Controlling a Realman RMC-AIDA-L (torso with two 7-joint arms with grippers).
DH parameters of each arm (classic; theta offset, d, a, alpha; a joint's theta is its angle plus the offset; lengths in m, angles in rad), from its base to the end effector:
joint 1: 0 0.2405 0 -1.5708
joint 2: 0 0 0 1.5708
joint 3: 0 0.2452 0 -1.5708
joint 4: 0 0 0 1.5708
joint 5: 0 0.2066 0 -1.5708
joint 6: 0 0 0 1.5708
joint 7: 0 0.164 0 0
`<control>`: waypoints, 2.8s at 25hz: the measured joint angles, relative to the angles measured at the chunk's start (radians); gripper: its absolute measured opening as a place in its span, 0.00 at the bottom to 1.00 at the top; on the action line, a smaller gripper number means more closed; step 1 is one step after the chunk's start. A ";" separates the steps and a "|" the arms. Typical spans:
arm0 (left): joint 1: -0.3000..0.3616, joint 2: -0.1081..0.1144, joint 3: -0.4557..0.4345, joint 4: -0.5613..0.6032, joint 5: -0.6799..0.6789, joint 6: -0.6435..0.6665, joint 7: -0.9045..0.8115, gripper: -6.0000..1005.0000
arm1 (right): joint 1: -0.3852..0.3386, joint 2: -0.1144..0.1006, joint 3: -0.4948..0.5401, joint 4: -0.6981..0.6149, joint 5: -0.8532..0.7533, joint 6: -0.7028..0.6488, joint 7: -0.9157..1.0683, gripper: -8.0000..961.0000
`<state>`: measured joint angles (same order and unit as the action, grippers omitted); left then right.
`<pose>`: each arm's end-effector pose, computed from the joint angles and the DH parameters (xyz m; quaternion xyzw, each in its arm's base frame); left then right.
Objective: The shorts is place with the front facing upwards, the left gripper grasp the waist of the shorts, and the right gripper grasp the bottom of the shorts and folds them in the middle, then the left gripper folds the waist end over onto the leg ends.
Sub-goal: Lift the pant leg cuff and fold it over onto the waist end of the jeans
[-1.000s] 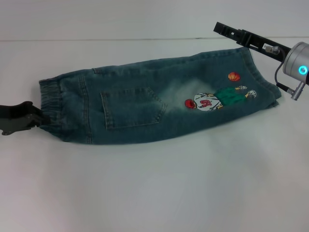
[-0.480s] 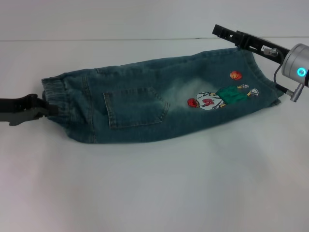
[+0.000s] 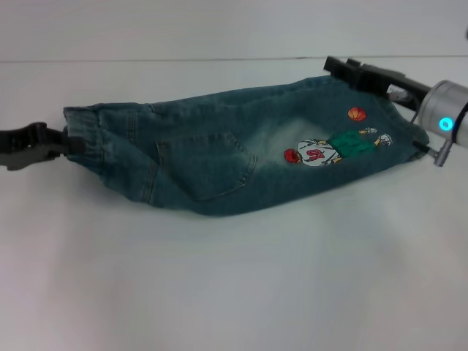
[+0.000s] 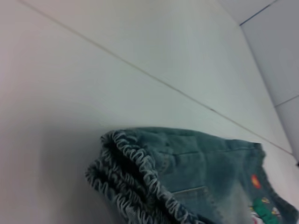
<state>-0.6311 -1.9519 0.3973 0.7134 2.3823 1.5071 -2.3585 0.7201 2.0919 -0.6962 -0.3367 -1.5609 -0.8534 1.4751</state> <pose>-0.2931 0.3679 0.0636 -0.7345 -0.6303 -0.1952 0.1583 0.2466 0.4321 -0.0279 -0.7733 0.4368 0.3128 0.3367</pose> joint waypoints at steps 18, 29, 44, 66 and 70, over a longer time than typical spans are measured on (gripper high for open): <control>-0.055 0.057 -0.052 0.043 -0.110 0.201 -0.005 0.07 | 0.153 0.023 -0.009 0.317 0.065 -0.007 -0.513 0.14; -0.066 0.074 -0.075 0.044 -0.166 0.266 -0.005 0.07 | 0.304 0.029 0.099 0.554 0.045 0.070 -0.778 0.06; -0.070 0.072 -0.077 0.038 -0.202 0.285 0.000 0.07 | 0.340 0.030 0.696 0.751 -0.646 0.264 -0.792 0.05; -0.057 0.054 -0.068 0.034 -0.217 0.296 0.008 0.07 | 0.408 0.026 0.886 0.899 -0.919 0.435 -0.691 0.05; -0.056 0.051 -0.068 0.033 -0.217 0.291 0.013 0.07 | 0.385 0.021 0.891 0.856 -0.920 0.439 -0.660 0.05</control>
<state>-0.6871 -1.9011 0.3295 0.7469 2.1658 1.7983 -2.3454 1.1053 2.1129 0.1952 0.5194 -2.4807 -0.4143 0.8148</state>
